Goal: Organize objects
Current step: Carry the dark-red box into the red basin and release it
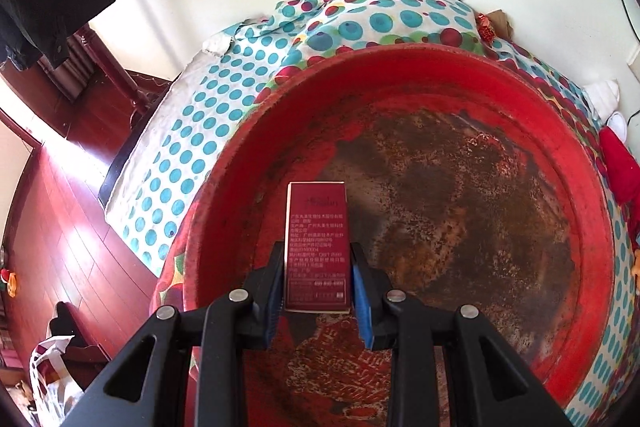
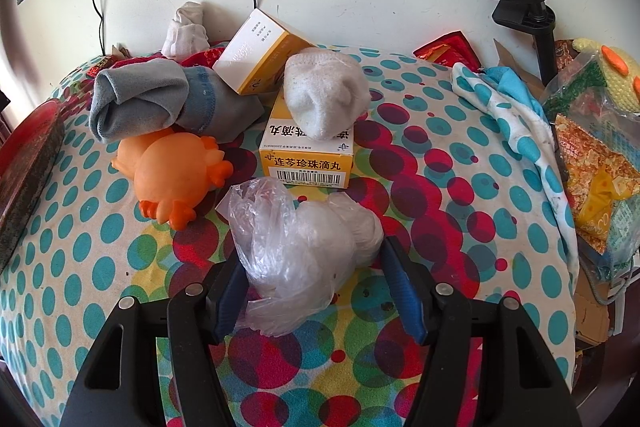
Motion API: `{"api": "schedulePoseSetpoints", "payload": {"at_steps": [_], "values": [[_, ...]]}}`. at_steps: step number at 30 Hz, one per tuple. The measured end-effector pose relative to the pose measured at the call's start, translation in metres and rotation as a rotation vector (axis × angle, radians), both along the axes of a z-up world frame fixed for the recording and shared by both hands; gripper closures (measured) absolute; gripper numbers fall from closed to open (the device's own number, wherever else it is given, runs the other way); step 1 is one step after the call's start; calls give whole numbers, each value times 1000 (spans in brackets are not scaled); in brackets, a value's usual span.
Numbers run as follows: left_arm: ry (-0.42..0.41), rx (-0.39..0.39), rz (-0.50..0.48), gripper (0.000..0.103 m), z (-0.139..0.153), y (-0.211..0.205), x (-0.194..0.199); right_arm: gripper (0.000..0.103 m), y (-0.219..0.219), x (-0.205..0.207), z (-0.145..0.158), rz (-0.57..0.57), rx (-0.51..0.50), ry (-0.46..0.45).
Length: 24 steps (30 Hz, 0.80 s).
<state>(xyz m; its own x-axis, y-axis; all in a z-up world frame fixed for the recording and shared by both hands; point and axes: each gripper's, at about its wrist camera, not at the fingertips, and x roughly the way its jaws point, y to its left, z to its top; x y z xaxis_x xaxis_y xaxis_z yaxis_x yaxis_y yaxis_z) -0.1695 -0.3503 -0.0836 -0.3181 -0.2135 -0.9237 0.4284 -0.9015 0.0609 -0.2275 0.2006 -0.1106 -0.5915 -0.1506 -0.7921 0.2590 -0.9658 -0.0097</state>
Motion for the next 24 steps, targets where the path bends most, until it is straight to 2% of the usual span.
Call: {"api": "schedulePoseSetpoints", "payload": {"at_steps": [8,12,16,22,24], "values": [[14,52,30,67,6,-5,8,41,2,-1,0,7,5,3],[44,30,43,66,14,1,16,41,4,-2,0,11,22,11],[95,-27,40,65,24,19,27,41,6,-2,0,10,31,16],[112,-16,-13,64,22,52,37,42,7,3,2,2,69,35],[123,-39,-22,64,23,60,41,47,10,5,4,-12,83,49]]}}
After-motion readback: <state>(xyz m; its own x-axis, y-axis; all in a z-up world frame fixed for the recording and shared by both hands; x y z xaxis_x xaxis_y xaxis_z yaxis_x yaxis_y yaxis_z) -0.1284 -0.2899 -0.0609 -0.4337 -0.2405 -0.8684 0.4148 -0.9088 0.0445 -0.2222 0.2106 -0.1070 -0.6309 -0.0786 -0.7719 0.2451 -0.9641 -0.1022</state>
